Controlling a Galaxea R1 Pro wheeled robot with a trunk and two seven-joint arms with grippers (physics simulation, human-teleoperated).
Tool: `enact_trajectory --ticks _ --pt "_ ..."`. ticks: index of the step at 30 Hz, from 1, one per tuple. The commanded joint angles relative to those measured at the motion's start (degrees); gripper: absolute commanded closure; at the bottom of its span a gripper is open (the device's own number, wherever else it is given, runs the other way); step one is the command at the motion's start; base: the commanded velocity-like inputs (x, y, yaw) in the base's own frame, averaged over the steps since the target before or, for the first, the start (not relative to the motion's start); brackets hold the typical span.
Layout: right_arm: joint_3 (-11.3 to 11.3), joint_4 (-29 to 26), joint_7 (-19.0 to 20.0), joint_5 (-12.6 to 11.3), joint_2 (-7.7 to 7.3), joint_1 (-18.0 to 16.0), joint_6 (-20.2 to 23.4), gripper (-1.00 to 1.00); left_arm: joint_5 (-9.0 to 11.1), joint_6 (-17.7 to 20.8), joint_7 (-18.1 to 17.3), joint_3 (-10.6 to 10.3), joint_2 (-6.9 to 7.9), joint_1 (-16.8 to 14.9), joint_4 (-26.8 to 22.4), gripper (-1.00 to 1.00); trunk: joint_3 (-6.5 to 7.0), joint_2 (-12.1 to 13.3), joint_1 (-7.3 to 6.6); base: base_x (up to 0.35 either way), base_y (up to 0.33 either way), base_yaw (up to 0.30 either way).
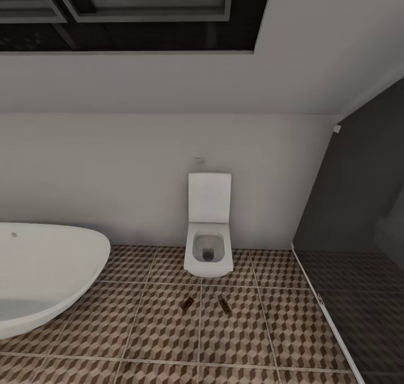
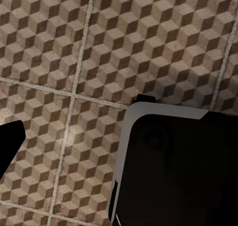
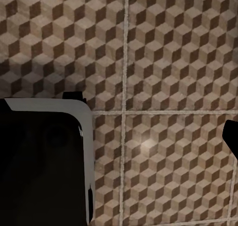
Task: Take the four mousetraps from the cabinet in the bathroom and place them on the bathroom floor. Make sure all four end up on the same floor surface, and ensure that at least two of them are either under or directly next to the same bathroom sink.
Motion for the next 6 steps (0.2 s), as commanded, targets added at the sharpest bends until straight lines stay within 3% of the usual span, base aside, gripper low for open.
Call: enact_trajectory --ticks 1,6 --pt "-0.4 0.1 -0.2 0.6 0.02 -0.1 -0.2 -1.00 0.4 -0.3 -0.1 -0.5 -0.01 -0.1 0.2 -1.00 -0.12 -0.1 0.03 0.000 0.000 0.000" --pt "-0.4 0.1 -0.2 0.6 0.01 -0.1 -0.2 -1.00 0.4 -0.3 -0.1 -0.5 -0.02 -0.1 0.2 -1.00 -0.12 -0.1 0.03 0.000 0.000 0.000"
